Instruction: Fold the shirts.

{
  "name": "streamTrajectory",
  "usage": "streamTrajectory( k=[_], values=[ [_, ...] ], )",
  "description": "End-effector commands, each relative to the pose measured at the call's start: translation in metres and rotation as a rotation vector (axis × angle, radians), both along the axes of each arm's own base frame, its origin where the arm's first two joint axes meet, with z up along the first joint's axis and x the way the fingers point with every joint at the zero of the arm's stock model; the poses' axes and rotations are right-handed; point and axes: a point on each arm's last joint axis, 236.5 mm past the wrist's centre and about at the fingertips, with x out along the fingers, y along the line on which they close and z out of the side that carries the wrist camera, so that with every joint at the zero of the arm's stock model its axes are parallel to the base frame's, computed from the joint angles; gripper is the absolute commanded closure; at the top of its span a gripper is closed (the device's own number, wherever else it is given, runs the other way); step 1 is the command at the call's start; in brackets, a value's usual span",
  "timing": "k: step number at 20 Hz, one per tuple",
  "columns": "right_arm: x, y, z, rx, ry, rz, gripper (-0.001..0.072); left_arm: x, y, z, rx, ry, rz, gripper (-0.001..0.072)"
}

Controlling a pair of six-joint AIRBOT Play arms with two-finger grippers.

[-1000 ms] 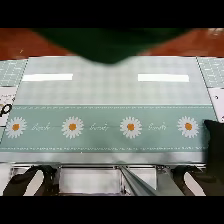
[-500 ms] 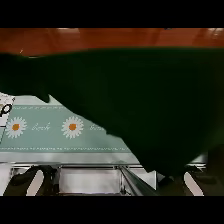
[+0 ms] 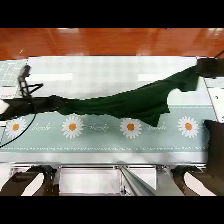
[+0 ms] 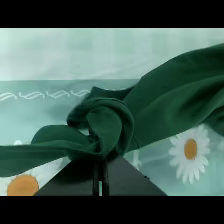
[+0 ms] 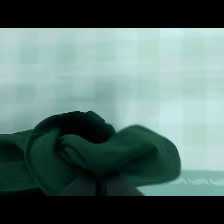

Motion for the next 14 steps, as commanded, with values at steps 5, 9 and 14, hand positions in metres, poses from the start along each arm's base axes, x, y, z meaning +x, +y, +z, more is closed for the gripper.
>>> streamTrajectory(
  k=[5,9,14],
  values=[
    [0.080,0.001,-0.105,0.087,0.118,-0.046,0.0688,0.052,0.006,-0.080,-0.013,0.138,0.122,0.0689],
    [0.081,-0.001,-0.110,0.143,0.159,-0.055,0.0298,0.062,0.006,-0.094,-0.010,0.175,0.122,0.0689],
    [0.016,-0.081,-0.069,0.213,0.279,-0.125,0.0299,0.055,0.002,-0.095,-0.018,0.200,0.101,0.0689]
  ],
)
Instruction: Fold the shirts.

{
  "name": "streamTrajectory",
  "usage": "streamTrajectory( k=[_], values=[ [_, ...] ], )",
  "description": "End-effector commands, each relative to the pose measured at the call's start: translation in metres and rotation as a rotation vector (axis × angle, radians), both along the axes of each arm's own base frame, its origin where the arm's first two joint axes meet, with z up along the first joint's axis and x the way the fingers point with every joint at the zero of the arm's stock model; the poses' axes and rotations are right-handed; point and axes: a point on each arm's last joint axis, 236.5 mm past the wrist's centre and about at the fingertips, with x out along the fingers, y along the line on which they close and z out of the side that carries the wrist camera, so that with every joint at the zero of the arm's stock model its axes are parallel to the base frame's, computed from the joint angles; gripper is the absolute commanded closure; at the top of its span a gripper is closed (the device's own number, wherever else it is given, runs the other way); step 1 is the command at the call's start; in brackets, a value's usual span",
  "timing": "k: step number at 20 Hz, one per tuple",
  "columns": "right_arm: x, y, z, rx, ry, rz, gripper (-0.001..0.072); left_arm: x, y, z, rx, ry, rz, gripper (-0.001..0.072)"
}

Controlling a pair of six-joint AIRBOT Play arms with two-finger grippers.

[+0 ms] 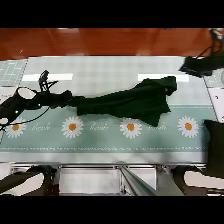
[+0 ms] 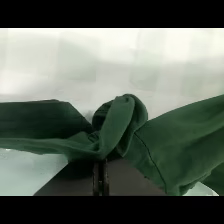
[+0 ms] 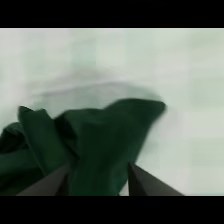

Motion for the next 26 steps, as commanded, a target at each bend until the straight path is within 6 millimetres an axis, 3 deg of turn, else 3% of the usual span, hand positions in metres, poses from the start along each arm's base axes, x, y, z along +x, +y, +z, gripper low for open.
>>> streamTrajectory(
  k=[1,3,4,6,8,11,16,24,25,26],
  values=[
    [-0.065,-0.043,0.002,0.076,0.124,-0.058,0.0299,-0.005,-0.003,-0.003,-0.010,0.029,-0.018,0.0689],
    [-0.108,-0.042,-0.033,0.152,0.156,-0.122,0.0299,-0.006,-0.004,-0.004,-0.012,0.034,-0.023,0.0689],
    [-0.127,-0.032,-0.054,0.210,0.163,-0.153,0.0300,-0.007,-0.005,-0.004,-0.012,0.035,-0.024,0.0689],
    [-0.164,0.014,-0.095,0.361,0.198,-0.135,0.0300,-0.007,-0.005,-0.004,-0.013,0.036,-0.023,0.0689],
    [-0.185,0.052,-0.120,0.481,0.236,-0.119,0.0301,-0.007,-0.005,-0.004,-0.013,0.036,-0.024,0.0689],
    [-0.202,0.078,-0.140,0.496,0.313,-0.058,0.0301,-0.009,-0.006,-0.004,-0.017,0.044,-0.026,0.0689],
    [-0.206,0.113,-0.164,0.534,0.415,0.023,0.0301,-0.012,-0.007,-0.005,-0.021,0.055,-0.035,0.0689],
    [-0.173,0.151,-0.174,0.521,0.388,0.081,0.0305,-0.012,-0.007,-0.005,-0.022,0.055,-0.035,0.0689],
    [-0.167,0.154,-0.174,0.518,0.377,0.080,0.0315,-0.012,-0.007,-0.005,-0.022,0.055,-0.035,0.0689],
    [-0.163,0.157,-0.174,0.513,0.366,0.082,0.0401,-0.012,-0.008,-0.005,-0.023,0.057,-0.036,0.0689]
  ],
)
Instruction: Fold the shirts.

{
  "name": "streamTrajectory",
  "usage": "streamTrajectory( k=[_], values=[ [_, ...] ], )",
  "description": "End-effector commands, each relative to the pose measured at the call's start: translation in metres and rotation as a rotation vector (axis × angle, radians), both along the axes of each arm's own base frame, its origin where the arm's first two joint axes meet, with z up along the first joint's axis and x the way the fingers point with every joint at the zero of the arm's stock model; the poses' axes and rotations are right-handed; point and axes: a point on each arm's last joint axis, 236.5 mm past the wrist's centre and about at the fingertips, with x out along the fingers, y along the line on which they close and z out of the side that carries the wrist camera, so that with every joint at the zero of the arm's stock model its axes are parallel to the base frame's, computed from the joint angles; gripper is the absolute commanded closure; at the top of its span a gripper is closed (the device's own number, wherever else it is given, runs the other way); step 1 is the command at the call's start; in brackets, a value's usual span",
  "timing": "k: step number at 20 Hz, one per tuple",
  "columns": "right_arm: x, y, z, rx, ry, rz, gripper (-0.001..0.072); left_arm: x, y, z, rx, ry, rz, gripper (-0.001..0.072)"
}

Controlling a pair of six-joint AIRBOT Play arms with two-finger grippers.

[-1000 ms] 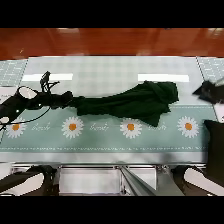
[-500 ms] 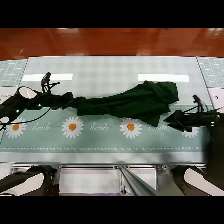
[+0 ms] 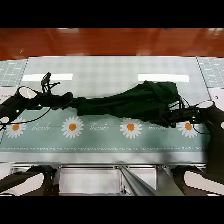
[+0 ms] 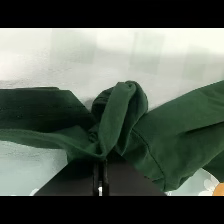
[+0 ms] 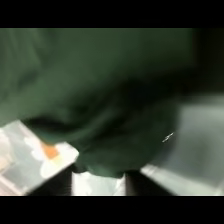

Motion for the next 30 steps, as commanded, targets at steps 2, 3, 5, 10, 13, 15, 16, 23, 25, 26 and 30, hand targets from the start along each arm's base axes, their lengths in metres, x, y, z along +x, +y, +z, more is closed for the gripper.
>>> streamTrajectory(
  k=[2,3,5,10,13,15,16,23,25,26,30],
  values=[
    [0.018,0.013,0.000,-0.014,-0.055,0.019,0.0689,-0.001,-0.001,0.000,-0.001,0.004,-0.003,0.0689],
    [0.018,0.015,0.003,-0.004,-0.061,0.039,0.0689,-0.001,-0.001,0.000,-0.001,0.004,-0.003,0.0689],
    [0.016,0.018,0.012,0.013,-0.064,0.083,0.0690,-0.001,0.000,0.000,-0.001,0.002,-0.002,0.0689],
    [0.069,0.010,0.084,0.012,-0.210,0.153,0.0690,0.022,0.003,0.036,-0.026,-0.055,-0.010,0.0689],
    [0.126,-0.005,0.172,-0.070,-0.405,0.152,0.0690,0.059,0.005,0.112,-0.043,-0.214,-0.031,0.0689],
    [0.158,-0.022,0.247,-0.176,-0.571,0.132,0.0690,0.088,0.009,0.190,-0.054,-0.375,-0.011,0.0690],
    [0.168,-0.030,0.288,-0.230,-0.658,0.118,0.0691,0.099,0.011,0.240,-0.061,-0.473,-0.006,0.0689],
    [0.105,-0.048,0.541,-0.485,-1.248,-0.018,0.0690,0.029,0.012,0.524,0.029,-1.097,-0.071,0.0690],
    [0.063,-0.049,0.573,-0.543,-1.340,-0.044,0.0690,-0.012,0.016,0.565,0.065,-1.210,-0.057,0.0690],
    [0.041,-0.050,0.587,-0.581,-1.383,-0.059,0.0690,-0.031,0.020,0.577,0.091,-1.248,-0.043,0.0689],
    [-0.041,-0.053,0.622,-0.685,-1.496,-0.109,0.0690,-0.108,0.025,0.602,0.213,-1.339,-0.034,0.0689]
  ],
)
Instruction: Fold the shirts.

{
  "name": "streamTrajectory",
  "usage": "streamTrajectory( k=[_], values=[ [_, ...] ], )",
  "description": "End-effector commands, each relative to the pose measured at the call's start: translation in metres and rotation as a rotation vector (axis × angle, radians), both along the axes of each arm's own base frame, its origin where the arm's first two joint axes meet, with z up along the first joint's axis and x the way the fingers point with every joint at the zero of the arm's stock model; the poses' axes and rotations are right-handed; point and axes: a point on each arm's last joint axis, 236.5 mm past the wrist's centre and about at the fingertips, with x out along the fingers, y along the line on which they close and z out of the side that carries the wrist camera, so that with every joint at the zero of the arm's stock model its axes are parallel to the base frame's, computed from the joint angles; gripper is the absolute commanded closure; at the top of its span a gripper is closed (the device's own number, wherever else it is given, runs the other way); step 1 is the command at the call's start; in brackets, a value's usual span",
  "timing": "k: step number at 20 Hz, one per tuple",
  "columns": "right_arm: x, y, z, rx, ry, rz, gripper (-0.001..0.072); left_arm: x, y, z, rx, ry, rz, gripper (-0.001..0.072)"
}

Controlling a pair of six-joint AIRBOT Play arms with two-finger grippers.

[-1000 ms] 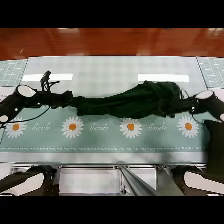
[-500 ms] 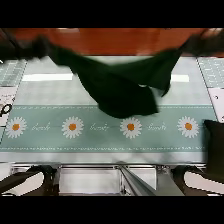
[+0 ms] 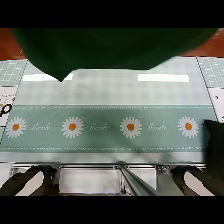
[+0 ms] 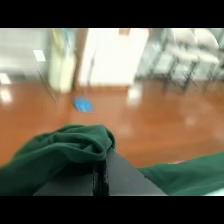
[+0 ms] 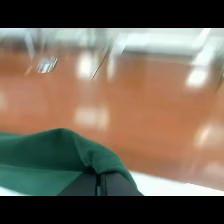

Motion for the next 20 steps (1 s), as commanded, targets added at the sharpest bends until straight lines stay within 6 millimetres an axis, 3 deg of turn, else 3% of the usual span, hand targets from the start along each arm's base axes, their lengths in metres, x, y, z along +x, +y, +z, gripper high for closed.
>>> streamTrajectory(
  k=[1,6,10,12,14,16,20],
  values=[
    [-0.074,-0.003,0.030,-0.056,-0.120,-0.066,0.0690,-0.071,0.002,0.021,0.091,-0.086,0.059,0.0689],
    [-0.134,0.000,0.024,-0.067,-0.112,-0.092,0.0690,-0.142,0.019,0.005,0.173,-0.077,0.192,0.0689],
    [-0.138,-0.003,-0.007,-0.053,0.002,-0.105,0.0690,-0.158,0.027,-0.022,0.178,-0.023,0.235,0.0690],
    [-0.124,-0.006,-0.037,-0.030,0.103,-0.109,0.0690,-0.144,0.028,-0.051,0.172,0.080,0.221,0.0689],
    [-0.102,-0.007,-0.075,-0.007,0.221,-0.098,0.0690,-0.115,0.030,-0.092,0.169,0.210,0.201,0.0690],
    [-0.069,-0.011,-0.115,0.013,0.330,-0.095,0.0690,-0.074,0.037,-0.136,0.145,0.331,0.195,0.0689],
    [0.016,-0.023,-0.203,0.030,0.537,-0.077,0.0690,0.028,0.040,-0.230,0.095,0.519,0.146,0.0689]
  ],
)
